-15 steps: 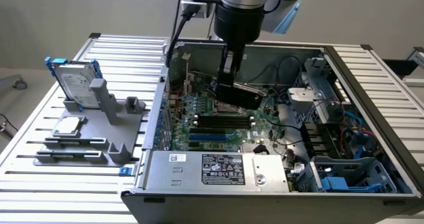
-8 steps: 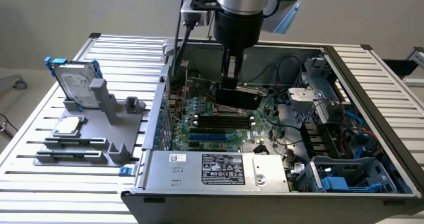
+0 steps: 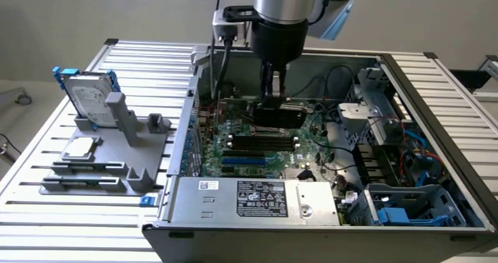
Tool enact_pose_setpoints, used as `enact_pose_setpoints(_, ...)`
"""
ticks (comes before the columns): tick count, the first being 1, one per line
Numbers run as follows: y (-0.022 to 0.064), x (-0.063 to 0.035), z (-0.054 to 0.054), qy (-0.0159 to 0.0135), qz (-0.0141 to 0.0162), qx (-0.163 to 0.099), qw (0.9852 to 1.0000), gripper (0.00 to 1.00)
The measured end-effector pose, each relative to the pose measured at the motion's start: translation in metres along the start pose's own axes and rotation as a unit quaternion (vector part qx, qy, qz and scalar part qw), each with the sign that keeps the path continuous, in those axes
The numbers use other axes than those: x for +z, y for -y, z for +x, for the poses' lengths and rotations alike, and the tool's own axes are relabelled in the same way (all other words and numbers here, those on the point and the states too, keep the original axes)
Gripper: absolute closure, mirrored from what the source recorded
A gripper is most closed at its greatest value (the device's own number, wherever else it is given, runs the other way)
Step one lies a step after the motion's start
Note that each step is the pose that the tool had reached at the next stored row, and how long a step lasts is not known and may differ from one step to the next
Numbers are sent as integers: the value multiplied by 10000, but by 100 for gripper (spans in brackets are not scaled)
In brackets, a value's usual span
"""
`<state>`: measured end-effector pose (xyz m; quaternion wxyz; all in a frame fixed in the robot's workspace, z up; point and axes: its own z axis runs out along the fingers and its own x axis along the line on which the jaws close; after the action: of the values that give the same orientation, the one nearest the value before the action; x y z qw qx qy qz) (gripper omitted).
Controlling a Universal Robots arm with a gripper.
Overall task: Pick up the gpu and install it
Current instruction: 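Insert the gpu into the slot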
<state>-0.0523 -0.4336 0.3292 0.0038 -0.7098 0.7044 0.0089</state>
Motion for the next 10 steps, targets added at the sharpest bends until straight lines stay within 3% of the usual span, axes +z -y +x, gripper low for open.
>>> enact_pose_setpoints(2,-68,16,-1,3,80,-5,10000,74)
enact_pose_setpoints(4,-160,37,-2,4,139,-5,9999,74)
enact_pose_setpoints(6,-204,50,3,2,151,-6,9999,74)
enact_pose_setpoints(10,-209,76,50,2,152,-7,9999,74)
